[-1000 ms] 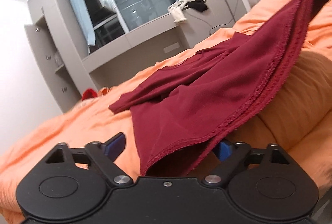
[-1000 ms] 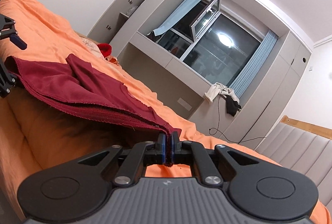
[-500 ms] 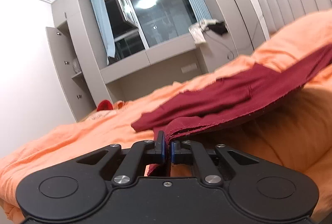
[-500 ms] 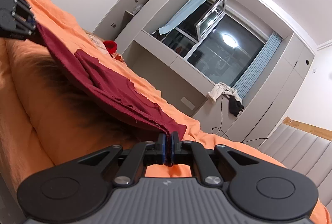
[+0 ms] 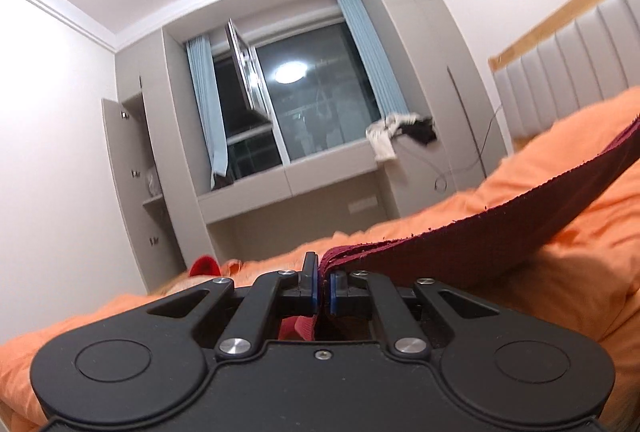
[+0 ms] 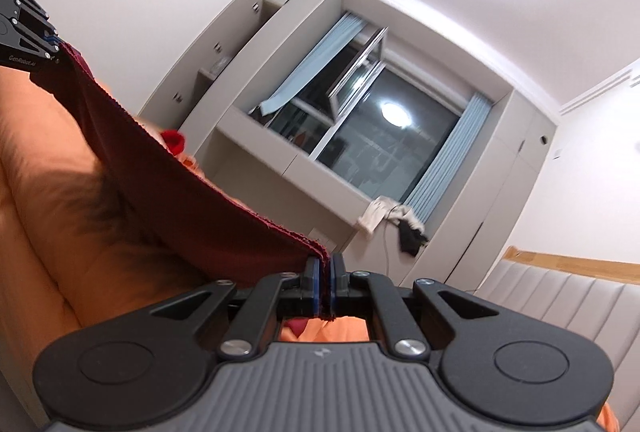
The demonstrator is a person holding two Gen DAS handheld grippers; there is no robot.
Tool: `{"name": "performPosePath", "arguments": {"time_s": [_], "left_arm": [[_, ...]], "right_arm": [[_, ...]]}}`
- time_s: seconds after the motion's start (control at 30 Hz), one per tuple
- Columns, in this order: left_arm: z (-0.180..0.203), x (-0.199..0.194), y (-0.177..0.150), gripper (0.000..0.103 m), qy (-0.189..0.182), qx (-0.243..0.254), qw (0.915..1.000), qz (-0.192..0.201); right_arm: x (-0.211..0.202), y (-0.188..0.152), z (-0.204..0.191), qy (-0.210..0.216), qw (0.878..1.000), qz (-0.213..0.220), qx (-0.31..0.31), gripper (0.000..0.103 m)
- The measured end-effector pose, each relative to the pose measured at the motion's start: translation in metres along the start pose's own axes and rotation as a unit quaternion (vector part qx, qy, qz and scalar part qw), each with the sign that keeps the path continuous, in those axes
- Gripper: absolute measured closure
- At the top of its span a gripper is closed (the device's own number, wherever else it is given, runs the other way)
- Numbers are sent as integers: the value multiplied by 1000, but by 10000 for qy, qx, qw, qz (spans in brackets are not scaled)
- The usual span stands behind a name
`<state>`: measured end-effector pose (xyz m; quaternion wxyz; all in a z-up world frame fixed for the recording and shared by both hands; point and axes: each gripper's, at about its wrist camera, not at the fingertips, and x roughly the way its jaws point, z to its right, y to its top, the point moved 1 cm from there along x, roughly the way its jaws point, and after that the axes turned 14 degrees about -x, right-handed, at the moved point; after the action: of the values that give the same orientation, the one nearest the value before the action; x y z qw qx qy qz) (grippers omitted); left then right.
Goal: Fold small clothes
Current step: 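Lift the hem with both grippers and fold it over toward the collar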
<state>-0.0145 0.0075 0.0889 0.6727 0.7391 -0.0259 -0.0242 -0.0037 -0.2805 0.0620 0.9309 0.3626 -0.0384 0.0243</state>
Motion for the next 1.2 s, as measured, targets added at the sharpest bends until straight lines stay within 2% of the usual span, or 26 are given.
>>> {"name": "performPosePath", "arguments": {"time_s": [0.13, 0.23, 0.33, 0.43, 0.77, 1.03, 1.2], "left_arm": [[0, -25, 23, 98, -115, 26, 9996, 265], [0, -32, 37, 98, -175, 2, 9993, 338], [-1, -26, 44, 98, -240, -94, 9993, 282], [1, -7, 49, 98, -168, 18, 9995, 269], [-8, 135, 62, 96, -15, 121, 9996, -265], [-16, 255, 39, 96, 239, 71, 9951, -956], [-24, 319, 13, 96, 298, -176, 9870, -1568]], "right_arm": [[-25, 13, 16, -217, 9995, 221, 38, 98], [-27, 18, 24, -279, 9991, 313, 70, 98], [-11, 20, 27, -327, 9988, 365, 38, 98], [21, 24, 30, -323, 9989, 342, -1, 98], [176, 15, 35, -48, 9998, -6, 205, 98], [296, -7, 12, 431, 9970, -498, 396, 98], [350, -27, -9, 796, 9921, -856, 454, 98]]}}
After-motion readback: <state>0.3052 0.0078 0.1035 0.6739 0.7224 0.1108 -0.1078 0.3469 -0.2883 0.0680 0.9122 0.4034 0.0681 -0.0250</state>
